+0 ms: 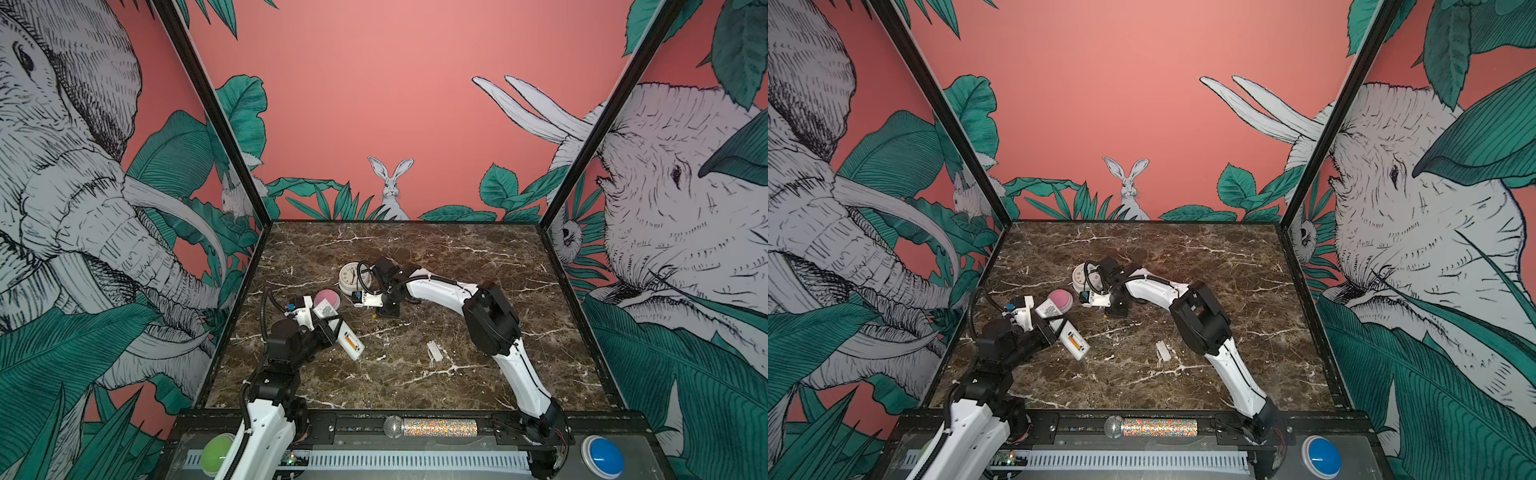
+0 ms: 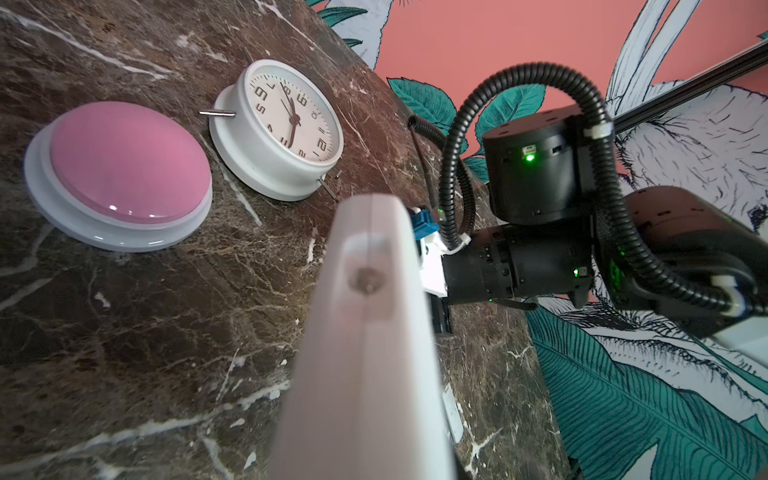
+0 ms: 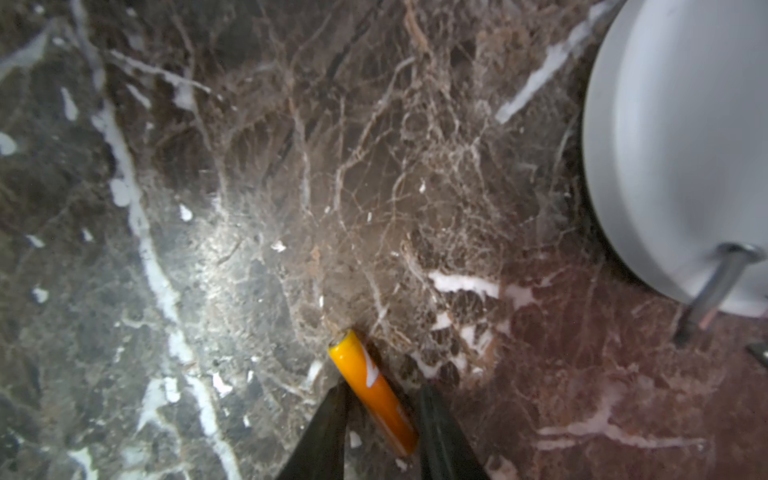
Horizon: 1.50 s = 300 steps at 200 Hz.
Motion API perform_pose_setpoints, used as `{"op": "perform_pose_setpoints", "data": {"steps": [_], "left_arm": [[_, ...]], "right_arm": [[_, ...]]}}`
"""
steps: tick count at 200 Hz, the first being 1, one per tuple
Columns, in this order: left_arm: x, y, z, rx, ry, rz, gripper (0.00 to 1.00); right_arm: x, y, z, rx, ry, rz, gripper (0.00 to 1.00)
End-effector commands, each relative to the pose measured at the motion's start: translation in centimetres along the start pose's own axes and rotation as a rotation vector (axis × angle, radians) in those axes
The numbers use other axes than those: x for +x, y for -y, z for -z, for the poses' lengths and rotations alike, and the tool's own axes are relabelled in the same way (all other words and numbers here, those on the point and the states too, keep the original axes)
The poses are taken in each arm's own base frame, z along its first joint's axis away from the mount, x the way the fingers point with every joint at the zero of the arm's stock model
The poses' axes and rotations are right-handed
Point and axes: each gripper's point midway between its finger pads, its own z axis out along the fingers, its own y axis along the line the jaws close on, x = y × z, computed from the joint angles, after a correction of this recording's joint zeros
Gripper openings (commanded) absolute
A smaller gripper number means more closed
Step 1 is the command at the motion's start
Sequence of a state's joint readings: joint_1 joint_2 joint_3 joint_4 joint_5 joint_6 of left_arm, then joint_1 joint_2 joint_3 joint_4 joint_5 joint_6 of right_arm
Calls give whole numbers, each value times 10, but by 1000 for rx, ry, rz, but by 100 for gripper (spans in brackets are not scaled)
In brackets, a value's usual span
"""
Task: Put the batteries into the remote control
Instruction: 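Lower the open right gripper over the orange battery near the clock, then close the right gripper on the orange battery and lift it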
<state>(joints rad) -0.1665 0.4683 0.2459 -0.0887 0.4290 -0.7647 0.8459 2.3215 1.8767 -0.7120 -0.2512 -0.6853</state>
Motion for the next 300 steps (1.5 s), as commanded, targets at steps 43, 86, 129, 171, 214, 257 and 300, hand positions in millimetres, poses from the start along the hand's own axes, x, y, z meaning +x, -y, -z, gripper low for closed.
{"op": "perform_pose_setpoints", "data": {"steps": [43, 86, 129, 171, 214, 257, 300], "left_arm": [[1, -5, 1, -18, 7, -8, 0], [1, -5, 3, -17, 10, -7, 0], [2, -5, 4, -14, 12, -8, 0], [3, -2, 6, 4, 15, -4, 0], [3, 3, 8, 28, 20, -9, 0], [2, 6, 7, 52, 24, -11, 0], [3, 10, 6, 79, 20, -2, 0]], "right_arm": [[36, -38, -20, -150, -137, -15, 25], [35, -40, -18, -150, -129, -20, 20], [30, -42, -10, -131, -80, -51, 17], [24, -43, 1, -86, -7, -128, 10], [27, -44, 8, -48, 29, -221, 3], [32, -43, 23, 9, 62, -340, 2], [35, -56, 40, 21, 128, -466, 1]]}}
